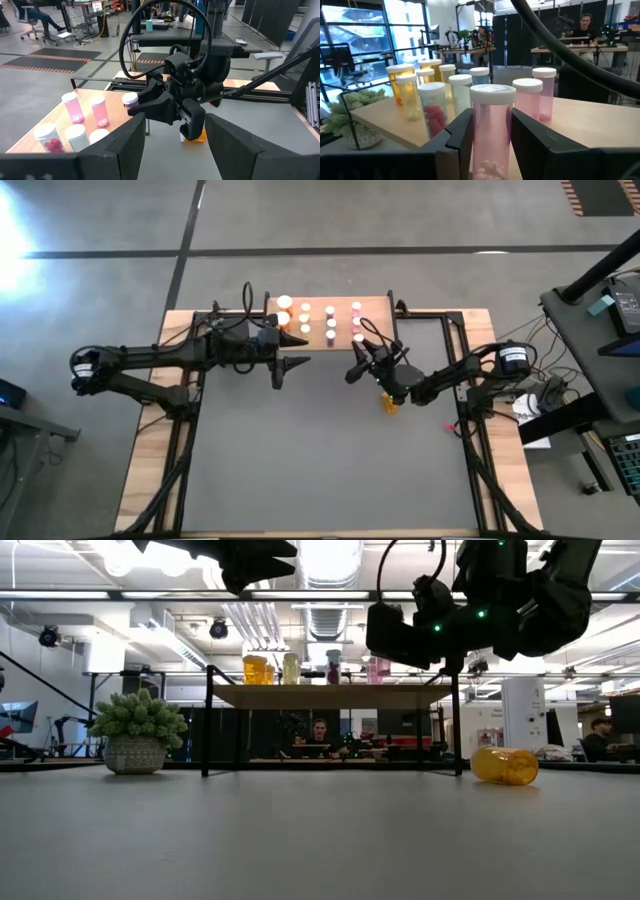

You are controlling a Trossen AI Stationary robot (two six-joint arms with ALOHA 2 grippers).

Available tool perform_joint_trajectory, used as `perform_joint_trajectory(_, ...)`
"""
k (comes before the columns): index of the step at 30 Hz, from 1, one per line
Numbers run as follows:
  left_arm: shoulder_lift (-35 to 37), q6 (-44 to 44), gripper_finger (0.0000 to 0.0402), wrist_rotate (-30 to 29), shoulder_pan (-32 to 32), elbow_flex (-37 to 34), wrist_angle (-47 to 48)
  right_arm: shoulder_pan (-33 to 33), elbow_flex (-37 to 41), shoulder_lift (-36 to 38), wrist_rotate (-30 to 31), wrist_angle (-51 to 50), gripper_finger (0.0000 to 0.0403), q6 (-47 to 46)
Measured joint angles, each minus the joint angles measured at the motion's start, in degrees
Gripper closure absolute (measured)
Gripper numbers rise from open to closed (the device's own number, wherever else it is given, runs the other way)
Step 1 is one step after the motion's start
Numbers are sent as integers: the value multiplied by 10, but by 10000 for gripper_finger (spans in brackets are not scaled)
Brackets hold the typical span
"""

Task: Pick and place medicine bottles onto shelf by color
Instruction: Put the pink pill bottle on the shelf aligned with the other pink pill bottles

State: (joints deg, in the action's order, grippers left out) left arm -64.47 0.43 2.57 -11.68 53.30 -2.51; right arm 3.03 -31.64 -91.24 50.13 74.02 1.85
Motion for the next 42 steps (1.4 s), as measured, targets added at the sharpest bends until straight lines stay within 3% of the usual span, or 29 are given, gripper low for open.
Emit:
perform_joint_trajectory(16,0,1,212,0,0,0,0,8,-1,-31,22,1,288,-63)
perform_joint_trajectory(34,0,5,212,0,-3,0,1,20,-29,-41,30,-8,284,-48)
perform_joint_trajectory(42,0,5,212,0,-3,0,5,23,-34,-41,44,-26,257,-50)
